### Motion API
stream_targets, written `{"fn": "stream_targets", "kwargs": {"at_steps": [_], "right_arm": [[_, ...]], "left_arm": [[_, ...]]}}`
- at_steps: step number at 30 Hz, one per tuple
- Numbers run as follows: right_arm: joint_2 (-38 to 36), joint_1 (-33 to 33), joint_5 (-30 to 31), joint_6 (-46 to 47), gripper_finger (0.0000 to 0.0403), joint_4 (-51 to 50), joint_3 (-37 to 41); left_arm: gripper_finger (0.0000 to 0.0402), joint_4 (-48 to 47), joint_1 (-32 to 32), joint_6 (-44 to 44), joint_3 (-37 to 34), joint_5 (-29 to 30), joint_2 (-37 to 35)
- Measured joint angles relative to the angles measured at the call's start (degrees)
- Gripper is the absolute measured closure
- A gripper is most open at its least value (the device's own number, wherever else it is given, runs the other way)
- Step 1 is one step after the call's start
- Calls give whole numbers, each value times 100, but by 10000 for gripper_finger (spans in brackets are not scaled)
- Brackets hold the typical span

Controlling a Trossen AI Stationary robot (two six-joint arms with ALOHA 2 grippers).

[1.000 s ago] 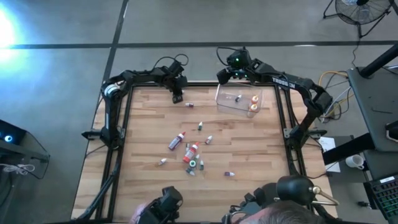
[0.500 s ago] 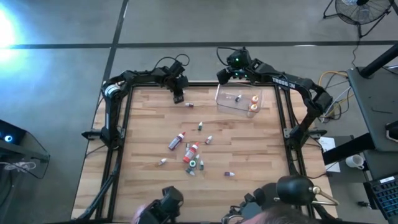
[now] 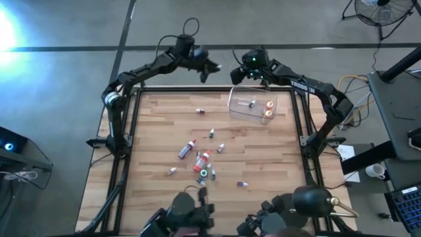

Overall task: Pick & Place food coloring
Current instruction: Put the small green food coloring bottle into the transparent bin, then put the small red food coloring bottle into the transparent bin

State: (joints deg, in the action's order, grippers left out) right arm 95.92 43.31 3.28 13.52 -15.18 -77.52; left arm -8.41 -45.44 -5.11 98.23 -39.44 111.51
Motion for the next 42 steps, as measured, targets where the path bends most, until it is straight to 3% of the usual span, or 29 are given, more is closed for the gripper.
{"fn": "stream_targets", "kwargs": {"at_steps": [3,6,12,15,18,22,28,35,39,42], "right_arm": [[-214,54,285,80,184,46,0],[-472,69,729,149,183,62,-2],[-670,53,703,616,184,57,2],[-693,41,321,809,184,63,2],[-693,-38,-53,919,184,70,2],[-834,-272,-76,859,184,57,9],[-1220,-552,27,601,184,64,7],[-1583,-906,467,557,184,-407,7],[-1696,-1173,495,555,184,-972,7],[-1707,-1437,606,606,184,-1446,52]], "left_arm": [[355,443,93,815,172,-343,368],[355,485,296,963,304,-433,584],[355,515,743,956,286,-461,753],[355,496,979,937,278,-417,848],[355,398,1216,690,278,-69,901],[352,-36,1476,263,276,858,1070],[323,-371,1688,275,276,1734,1287],[277,-496,1741,349,273,2135,1185],[266,-1410,1752,225,278,2112,796],[265,-2458,1798,-401,265,2096,490]]}}
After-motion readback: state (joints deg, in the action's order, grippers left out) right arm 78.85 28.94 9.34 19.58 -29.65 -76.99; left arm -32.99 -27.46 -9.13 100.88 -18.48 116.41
